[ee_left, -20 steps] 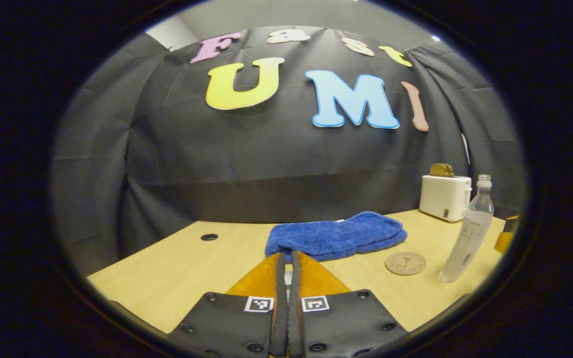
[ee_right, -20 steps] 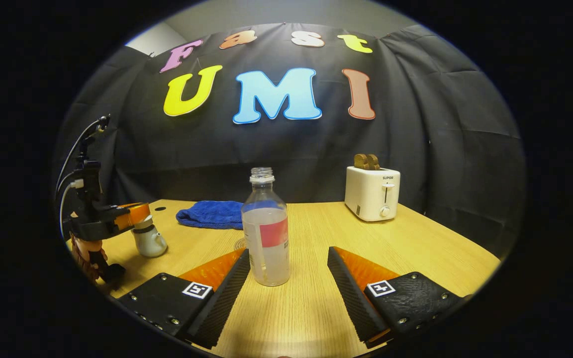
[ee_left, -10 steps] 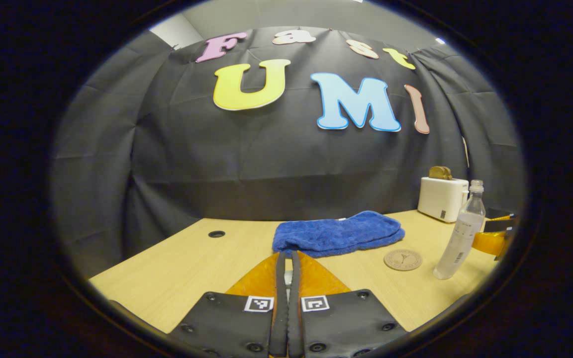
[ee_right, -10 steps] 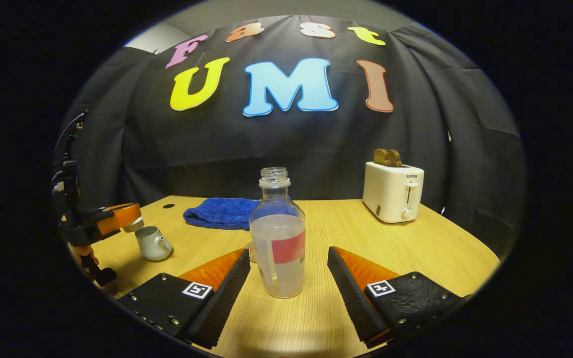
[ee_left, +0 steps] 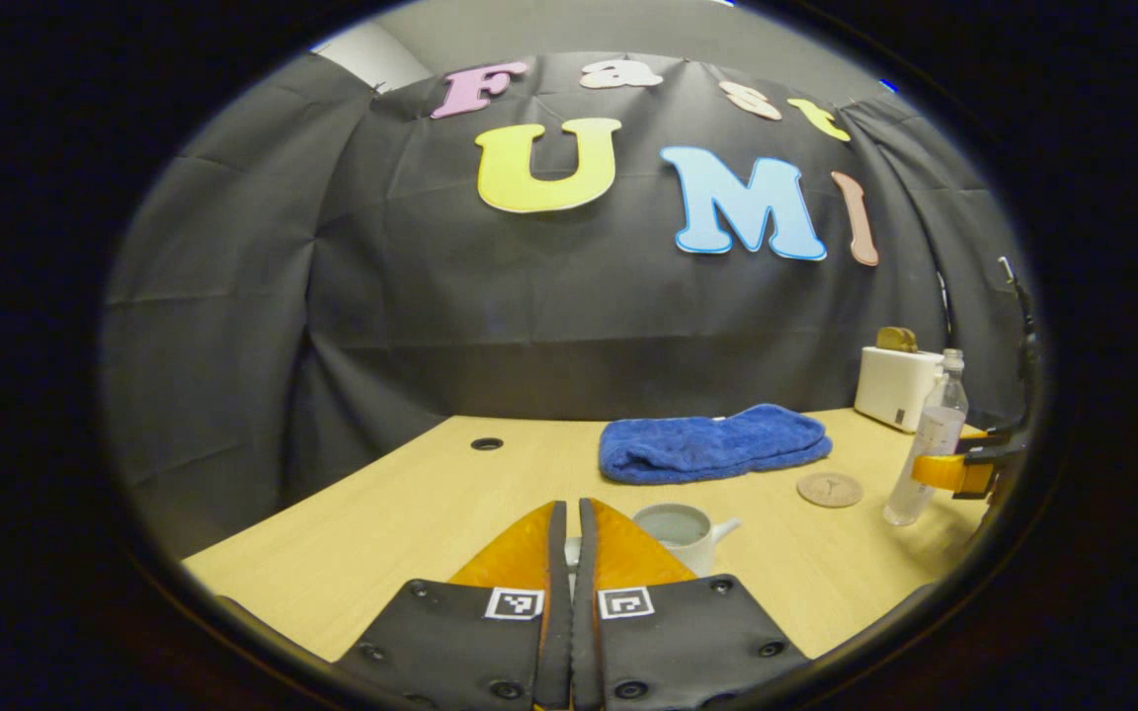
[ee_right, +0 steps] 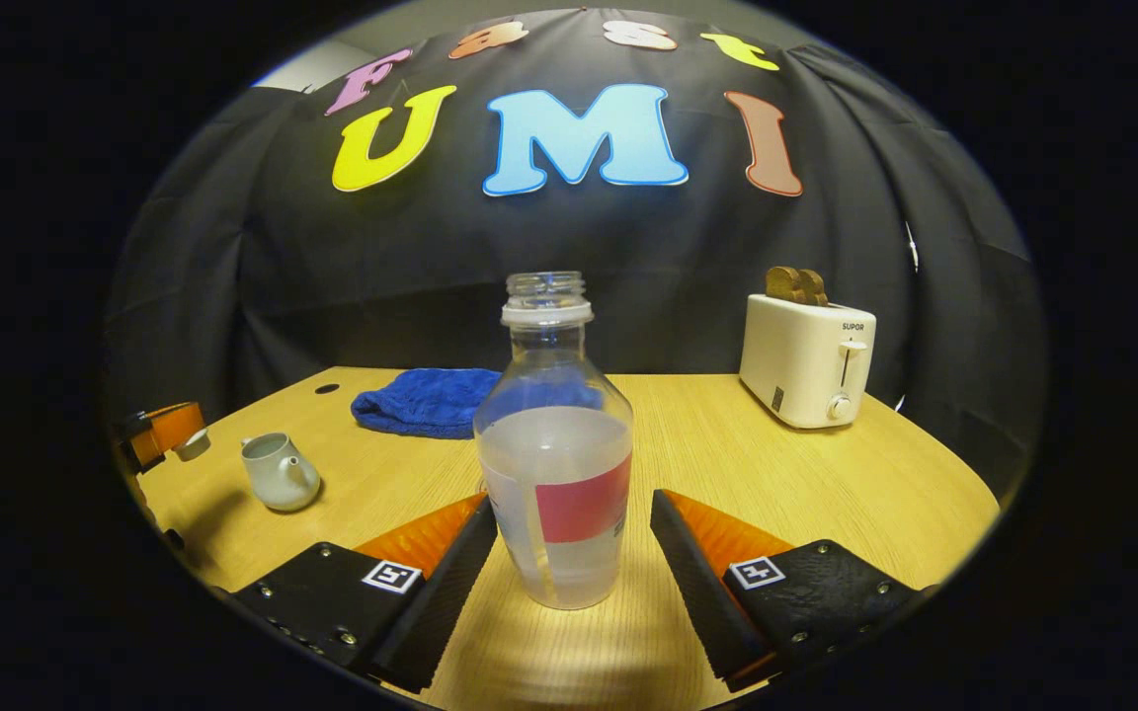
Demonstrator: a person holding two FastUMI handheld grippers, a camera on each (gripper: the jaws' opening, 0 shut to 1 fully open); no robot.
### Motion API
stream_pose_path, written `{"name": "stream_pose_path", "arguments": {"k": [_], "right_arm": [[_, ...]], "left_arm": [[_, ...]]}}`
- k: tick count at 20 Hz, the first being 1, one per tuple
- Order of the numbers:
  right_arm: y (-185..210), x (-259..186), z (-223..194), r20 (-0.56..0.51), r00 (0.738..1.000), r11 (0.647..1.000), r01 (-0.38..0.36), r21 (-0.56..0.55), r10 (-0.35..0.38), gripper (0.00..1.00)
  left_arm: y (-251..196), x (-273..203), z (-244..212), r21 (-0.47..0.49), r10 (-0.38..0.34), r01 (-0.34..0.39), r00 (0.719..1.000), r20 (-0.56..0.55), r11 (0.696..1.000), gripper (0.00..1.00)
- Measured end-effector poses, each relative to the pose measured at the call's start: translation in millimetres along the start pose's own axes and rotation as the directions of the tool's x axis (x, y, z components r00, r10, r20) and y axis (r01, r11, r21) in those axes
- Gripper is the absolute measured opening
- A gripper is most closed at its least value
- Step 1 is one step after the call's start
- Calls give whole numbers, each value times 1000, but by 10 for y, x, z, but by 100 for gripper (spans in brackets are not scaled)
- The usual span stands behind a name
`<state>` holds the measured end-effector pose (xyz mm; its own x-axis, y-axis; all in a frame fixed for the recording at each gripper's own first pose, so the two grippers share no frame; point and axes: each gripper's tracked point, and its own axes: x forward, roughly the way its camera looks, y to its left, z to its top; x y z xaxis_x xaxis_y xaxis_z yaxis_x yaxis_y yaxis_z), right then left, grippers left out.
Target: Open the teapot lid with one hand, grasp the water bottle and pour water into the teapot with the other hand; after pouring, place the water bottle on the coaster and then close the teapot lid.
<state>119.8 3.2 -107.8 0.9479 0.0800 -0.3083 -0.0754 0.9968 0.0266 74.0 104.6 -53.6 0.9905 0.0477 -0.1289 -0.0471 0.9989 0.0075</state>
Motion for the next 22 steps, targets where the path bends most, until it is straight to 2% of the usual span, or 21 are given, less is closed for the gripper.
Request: {"name": "stream_pose_path", "arguments": {"k": [1, 2, 4, 8, 11, 15, 20, 22], "right_arm": [[3, 39, -17, -5, 1000, 1000, 4, -2, -4, 97], [15, 40, -21, -14, 1000, 1000, 3, -11, -3, 88], [31, 79, -9, -22, 1000, 999, 5, -42, -6, 78], [66, 99, 99, -40, 999, 990, 13, -137, -19, 77], [109, 137, 246, -36, 998, 966, 40, -256, -51, 76], [302, 244, 443, -27, 997, 890, 50, -453, -70, 76], [736, 371, 568, -40, 999, 750, -7, -662, -26, 76], [884, 402, 606, -49, 999, 675, -26, -737, -15, 76]], "left_arm": [[12, -15, -16, -4, -2, 2, 1000, -4, 1000, 6], [25, -29, -41, -10, -3, 2, 1000, -9, 1000, 7], [50, -60, -74, -23, -5, 5, 1000, -15, 1000, 7], [139, -143, -130, -41, -1, 0, 1000, -22, 999, 7], [206, -206, -153, -51, 7, -8, 1000, -25, 999, 7], [292, -312, -172, -65, 13, -15, 1000, -26, 998, 7], [382, -415, -210, -73, 21, -24, 999, -34, 997, 6], [432, -455, -226, -70, 26, -29, 999, -40, 997, 7]]}}
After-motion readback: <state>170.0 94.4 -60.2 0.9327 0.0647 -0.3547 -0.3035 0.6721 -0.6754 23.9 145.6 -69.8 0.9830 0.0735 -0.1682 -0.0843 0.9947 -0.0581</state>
